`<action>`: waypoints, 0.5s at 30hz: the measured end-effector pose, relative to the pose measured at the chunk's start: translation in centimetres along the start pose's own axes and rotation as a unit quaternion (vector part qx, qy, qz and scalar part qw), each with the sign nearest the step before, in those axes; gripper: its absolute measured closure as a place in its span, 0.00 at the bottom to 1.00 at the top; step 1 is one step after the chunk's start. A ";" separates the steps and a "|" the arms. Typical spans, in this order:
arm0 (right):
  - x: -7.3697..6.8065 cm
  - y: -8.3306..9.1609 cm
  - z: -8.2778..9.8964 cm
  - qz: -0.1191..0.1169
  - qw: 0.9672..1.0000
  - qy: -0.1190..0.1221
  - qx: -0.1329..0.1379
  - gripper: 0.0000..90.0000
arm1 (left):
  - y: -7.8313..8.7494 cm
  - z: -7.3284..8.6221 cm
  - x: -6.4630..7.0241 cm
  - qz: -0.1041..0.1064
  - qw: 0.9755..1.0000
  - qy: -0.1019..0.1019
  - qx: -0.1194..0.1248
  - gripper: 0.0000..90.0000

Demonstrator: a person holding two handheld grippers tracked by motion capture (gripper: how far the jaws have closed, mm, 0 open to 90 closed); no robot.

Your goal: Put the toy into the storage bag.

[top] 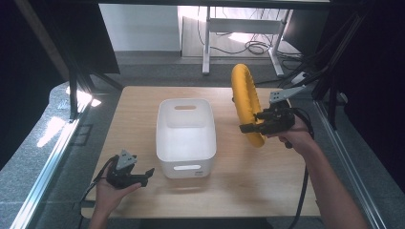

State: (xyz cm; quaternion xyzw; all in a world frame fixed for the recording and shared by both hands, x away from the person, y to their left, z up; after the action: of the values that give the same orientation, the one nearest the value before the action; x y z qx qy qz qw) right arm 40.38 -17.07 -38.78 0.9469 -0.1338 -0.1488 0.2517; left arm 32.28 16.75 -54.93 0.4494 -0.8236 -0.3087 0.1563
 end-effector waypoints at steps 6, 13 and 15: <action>-0.6 0.0 -1.2 -0.004 1.000 0.010 0.010 0.58 | 0.0 0.0 0.0 0.000 1.000 0.001 0.001 0.20; -1.4 -0.1 -2.6 -0.010 1.000 0.021 0.020 0.58 | 0.1 0.0 0.0 0.000 1.000 0.000 0.001 0.20; -1.6 -0.3 -2.9 -0.013 0.999 0.024 0.024 0.58 | 0.1 0.0 0.0 0.000 1.000 0.000 0.001 0.20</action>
State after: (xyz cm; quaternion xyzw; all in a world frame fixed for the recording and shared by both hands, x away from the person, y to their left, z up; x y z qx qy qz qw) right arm 40.01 -15.03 -36.14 0.9575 -0.1188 -0.1262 0.2305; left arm 32.25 16.80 -54.86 0.4497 -0.8238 -0.3079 0.1560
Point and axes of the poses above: each handheld gripper's, and its own axes: y roughly backward along the jaws, z roughly out of its underside, x roughly to its right, the point moved 10 cm from there along -y, roughly forward along the jaws
